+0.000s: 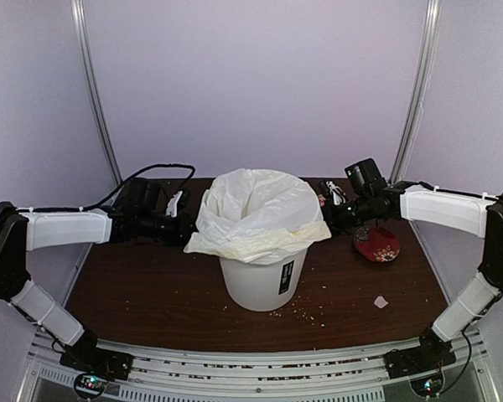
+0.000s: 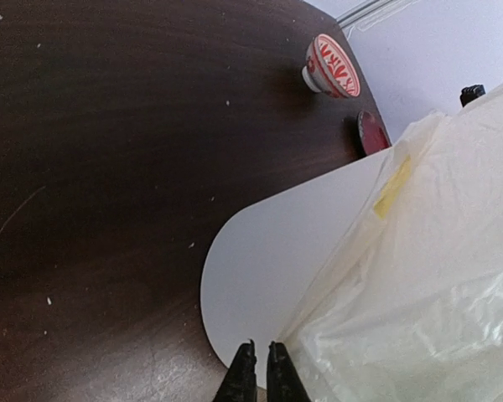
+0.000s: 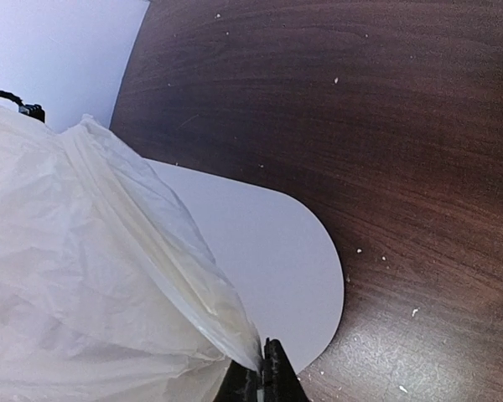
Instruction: Put the trash bags into the trash bin
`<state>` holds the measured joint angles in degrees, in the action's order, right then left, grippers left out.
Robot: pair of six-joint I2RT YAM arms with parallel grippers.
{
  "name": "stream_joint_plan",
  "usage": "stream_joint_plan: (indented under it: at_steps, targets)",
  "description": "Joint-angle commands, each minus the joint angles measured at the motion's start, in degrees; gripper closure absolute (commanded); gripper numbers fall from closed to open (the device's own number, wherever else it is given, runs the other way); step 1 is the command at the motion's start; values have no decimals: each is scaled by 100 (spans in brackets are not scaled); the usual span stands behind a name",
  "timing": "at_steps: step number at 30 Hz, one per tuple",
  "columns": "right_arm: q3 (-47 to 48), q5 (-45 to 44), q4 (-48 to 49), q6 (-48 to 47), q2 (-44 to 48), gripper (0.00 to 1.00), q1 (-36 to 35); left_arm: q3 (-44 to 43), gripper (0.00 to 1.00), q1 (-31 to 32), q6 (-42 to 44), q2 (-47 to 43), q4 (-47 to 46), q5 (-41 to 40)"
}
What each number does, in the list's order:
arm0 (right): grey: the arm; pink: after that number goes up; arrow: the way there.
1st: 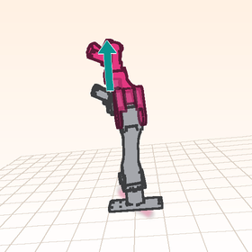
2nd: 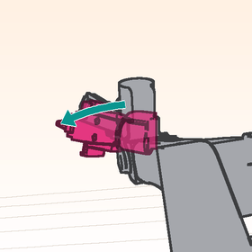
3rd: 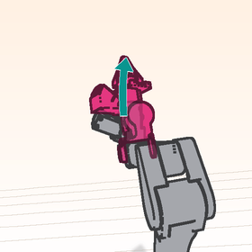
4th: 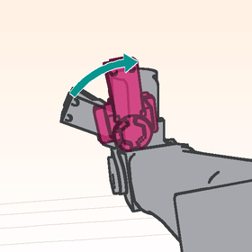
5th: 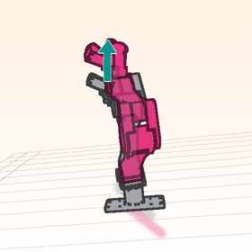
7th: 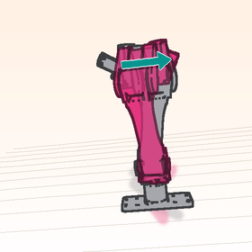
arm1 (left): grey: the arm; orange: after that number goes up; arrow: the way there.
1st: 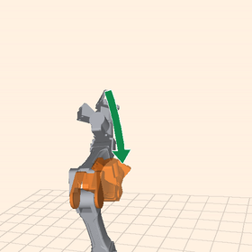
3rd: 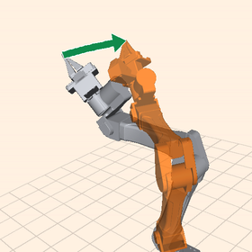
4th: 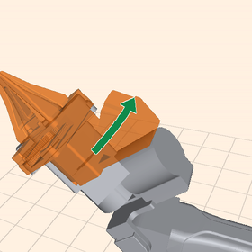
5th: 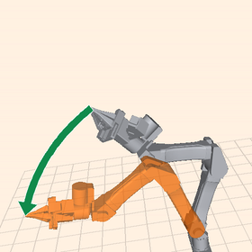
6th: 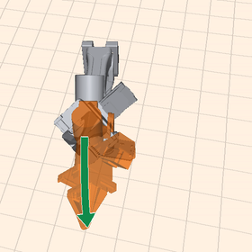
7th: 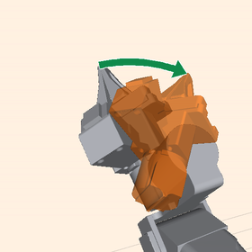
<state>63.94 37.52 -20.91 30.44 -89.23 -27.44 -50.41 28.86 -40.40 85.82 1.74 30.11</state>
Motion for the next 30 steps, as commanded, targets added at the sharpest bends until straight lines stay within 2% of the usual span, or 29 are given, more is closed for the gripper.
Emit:
stream_joint_plan:
  at_steps: [1,5,9,12,15,18,21,23,25,30]
  targets:
    - [-185,-216,-134,67,255,96,55,346,95,-54,193,-390,174,-222]
    - [-38,-463,-554,-27,448,94,61,301,96,-56,473,-695,623,-513]
    - [409,-937,-1480,-232,915,80,61,-148,92,-83,896,-1060,1535,-1079]
    - [665,-1461,-2173,-394,1322,70,88,-481,75,-86,1218,-1341,2389,-1620]
    - [913,-1786,-2861,-521,1574,63,107,-679,59,-83,1306,-1898,2868,-2097]
    - [1158,-1827,-3263,-621,1882,62,108,-792,52,-87,1511,-2525,2947,-1934]
    - [1296,-1026,-3160,-1025,2333,61,95,-922,49,-4,2163,-3233,2955,-1339]
    - [1156,-420,-2819,-1343,2738,60,38,-984,49,283,2748,-3722,2966,-1010]
    - [905,-220,-2544,-1518,3046,58,-114,-1044,47,828,3457,-3976,3118,-1117]
    - [384,-356,-2098,-2117,3113,55,-575,-1718,49,2109,4428,-3296,3946,-1495]
